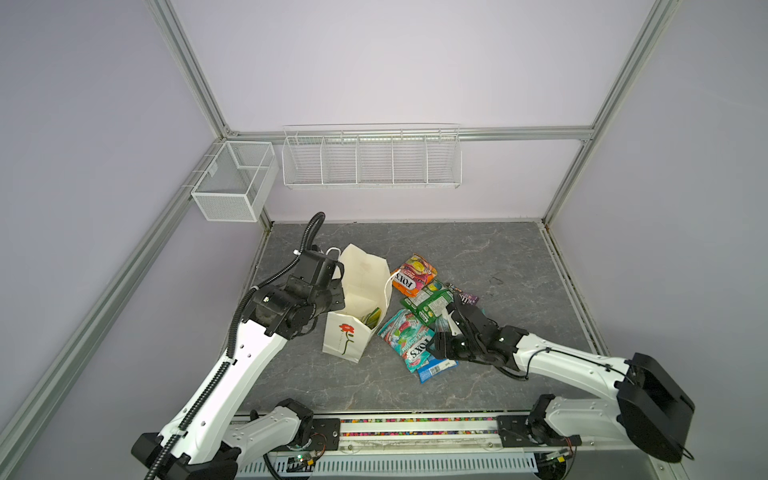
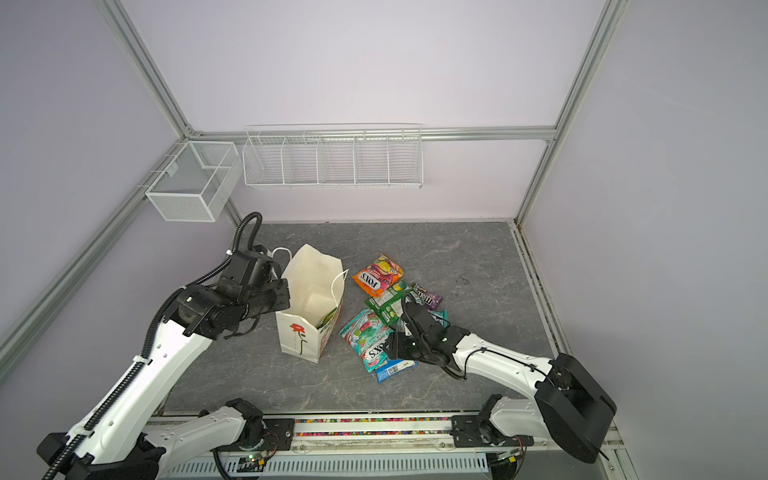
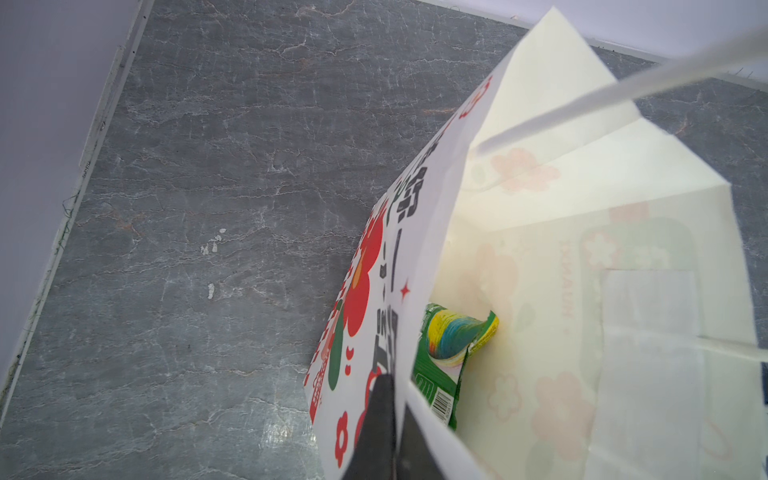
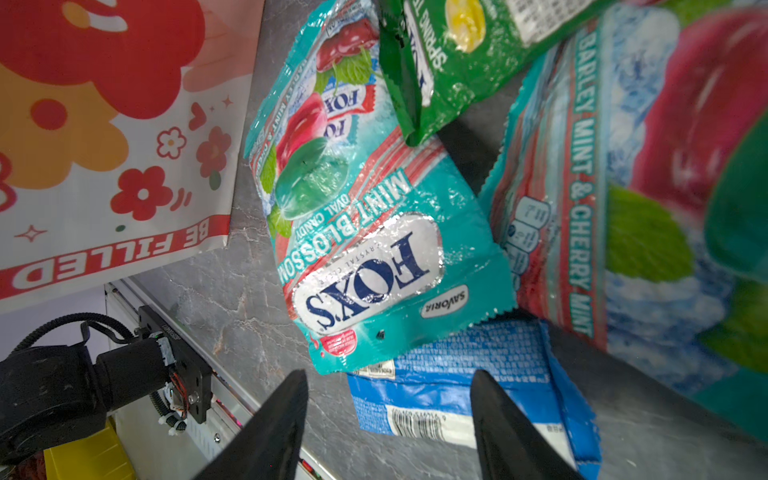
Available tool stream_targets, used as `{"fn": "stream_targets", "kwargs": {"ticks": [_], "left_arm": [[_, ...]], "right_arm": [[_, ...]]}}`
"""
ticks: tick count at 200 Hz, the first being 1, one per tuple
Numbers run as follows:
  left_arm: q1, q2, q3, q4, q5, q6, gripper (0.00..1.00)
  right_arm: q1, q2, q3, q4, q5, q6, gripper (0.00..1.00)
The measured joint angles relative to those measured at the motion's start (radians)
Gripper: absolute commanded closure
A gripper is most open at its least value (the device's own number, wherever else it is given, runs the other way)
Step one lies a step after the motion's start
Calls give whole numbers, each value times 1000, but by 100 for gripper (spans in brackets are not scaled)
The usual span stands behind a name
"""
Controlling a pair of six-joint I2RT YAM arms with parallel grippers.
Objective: Place the snacks into the paper bag
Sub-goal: 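Open the right gripper and move it down over the teal Fox's Mint Blossom bag, then close the right gripper on the teal Mint Blossom bag's end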
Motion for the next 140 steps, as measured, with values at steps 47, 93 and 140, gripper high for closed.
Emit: {"fn": "stream_targets", "kwargs": {"ticks": [47,93,140], "left_arm": [[-3,0,0,0,0,-1,100],[-4,0,0,0,0,-1,100],[-4,0,0,0,0,-1,100]], "right_arm": [[-5,67,-2,46,0,14,44],[-7,138,-2,94,-8,29,57],[-7,142,-2,122,-8,39,71]]}}
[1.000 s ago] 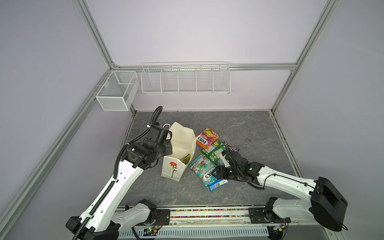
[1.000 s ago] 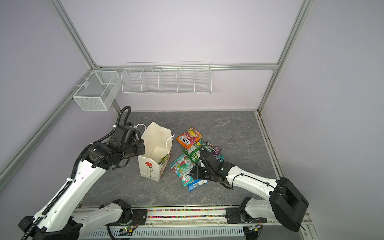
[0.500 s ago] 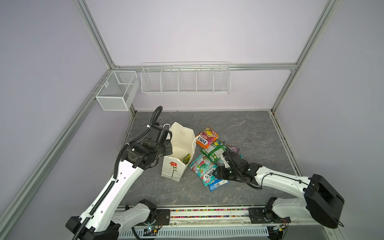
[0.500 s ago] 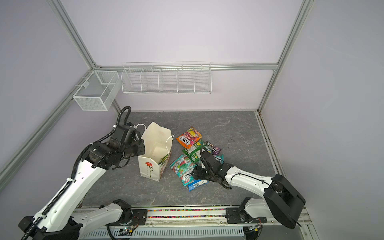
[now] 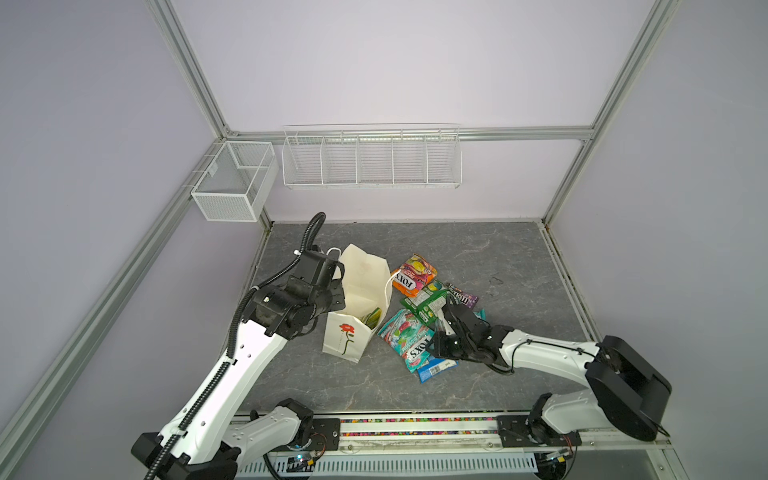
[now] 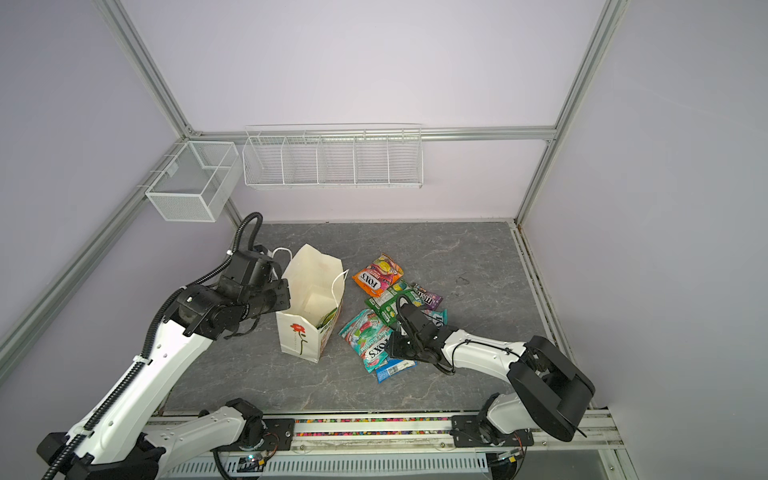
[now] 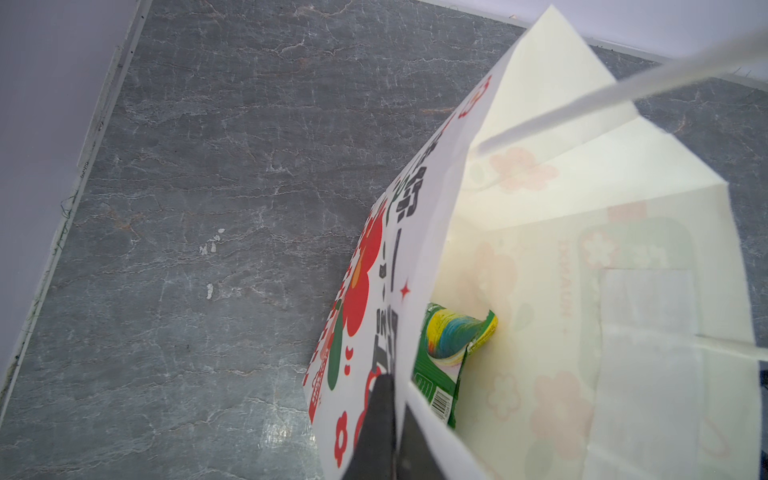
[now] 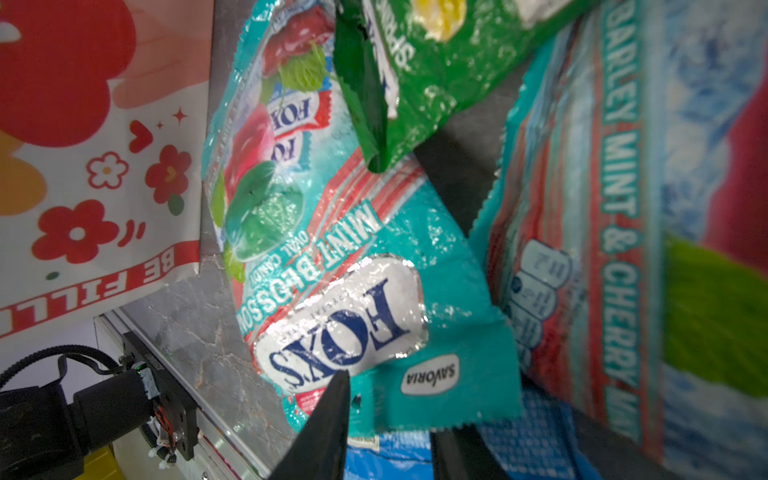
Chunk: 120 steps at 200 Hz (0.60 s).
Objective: Place the snacks into the paper bag
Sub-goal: 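Close the right gripper on the teal Mint Blossom bag's end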
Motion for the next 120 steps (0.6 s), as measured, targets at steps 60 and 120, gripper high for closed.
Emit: {"fn": "stream_targets", "kwargs": {"ticks": [60,120], "left_arm": [[-1,0,-1,4,0,-3,100],[-4,0,-2,7,0,-7,100]], "right_arm": [[0,-3,1,8,0,2,94],[11,-64,28,-53,21,-21,94]]}}
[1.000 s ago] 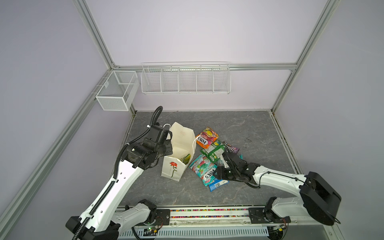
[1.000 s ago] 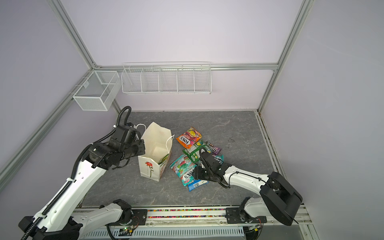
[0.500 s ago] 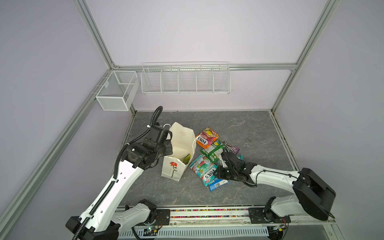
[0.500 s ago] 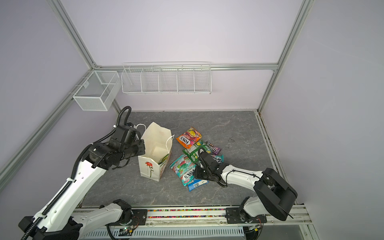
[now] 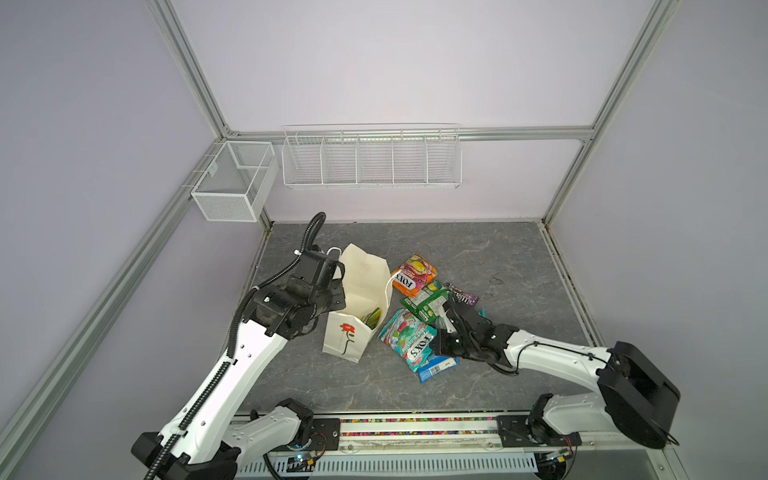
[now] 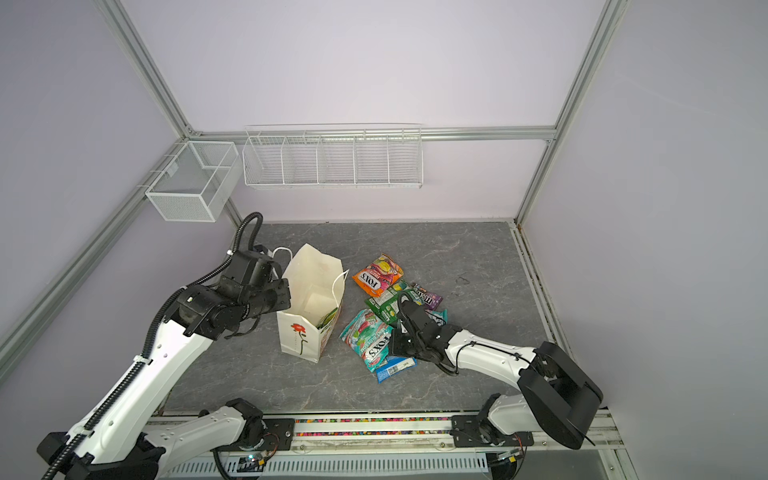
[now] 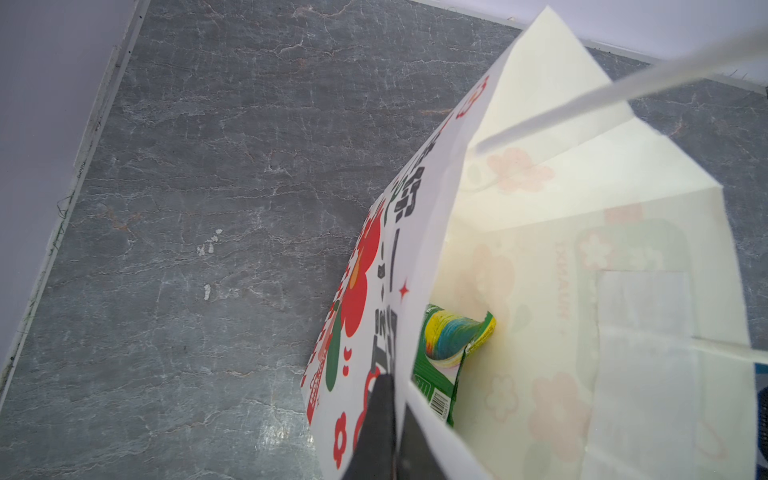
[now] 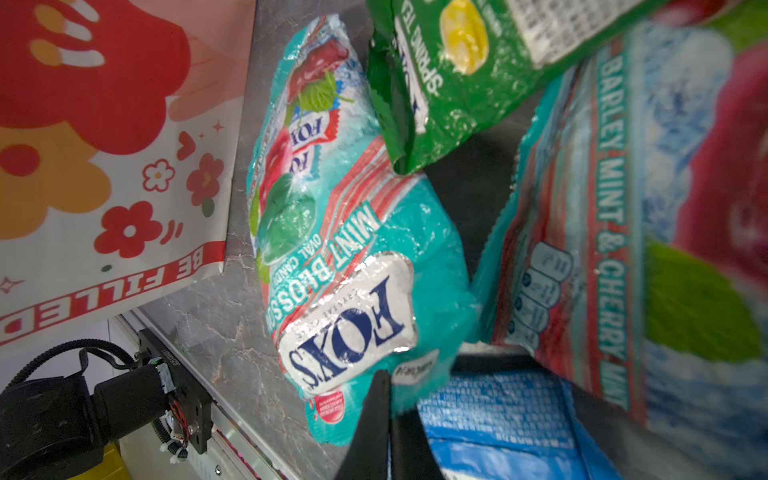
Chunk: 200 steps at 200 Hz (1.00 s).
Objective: Place the snacks into the paper bag
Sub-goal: 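Close the right gripper on the teal Mint Blossom bag's end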
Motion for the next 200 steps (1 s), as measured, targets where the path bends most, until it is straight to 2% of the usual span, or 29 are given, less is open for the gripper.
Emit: {"fn": "stream_targets", "kwargs": {"ticks": [71,200], "left_arm": [[-21,0,0,2,5,-16,100],[-71,4,0,44,23,-90,100]], "right_arm": [[64,-163,74,-68,39,-62,94],[77,-338,144,-192,63,-130,94]]}}
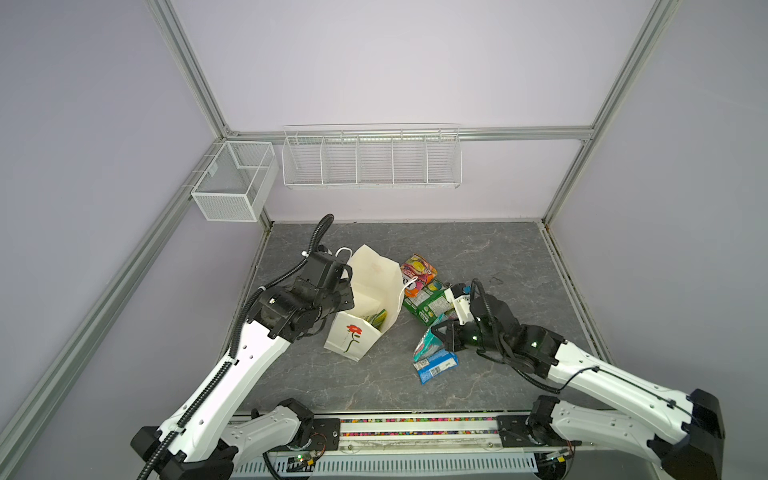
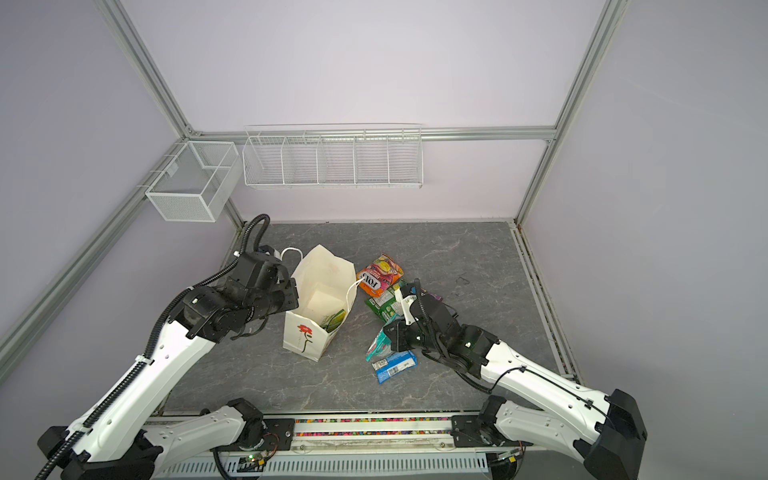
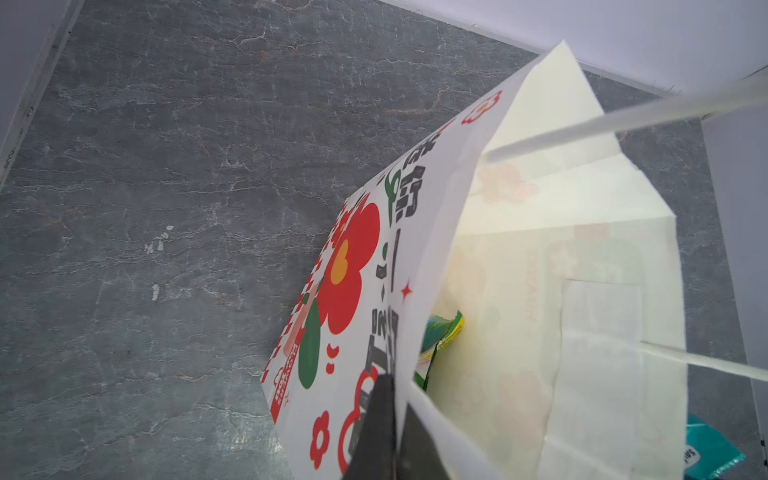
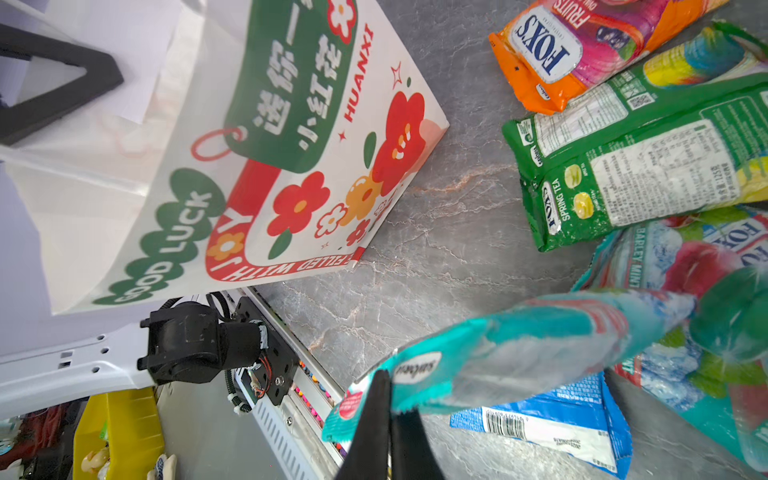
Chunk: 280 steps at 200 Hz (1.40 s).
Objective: Place the snacks into the paper bag
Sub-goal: 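Close the right gripper on the teal Mint Blossom bag's end, then lift the teal bag with the right gripper up over the paper bag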
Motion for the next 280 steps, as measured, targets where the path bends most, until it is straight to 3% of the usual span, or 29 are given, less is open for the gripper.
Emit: {"fn": "stream_targets", "kwargs": {"ticks": [200,280], "left_arm": [[0,22,3,80,8,-184,100],[0,-13,-59,106,10,-328,100]], "right_arm": [[0,-142,218,-191,72,-117,94],[-3,-140,466,-332,105,-237,94]]}}
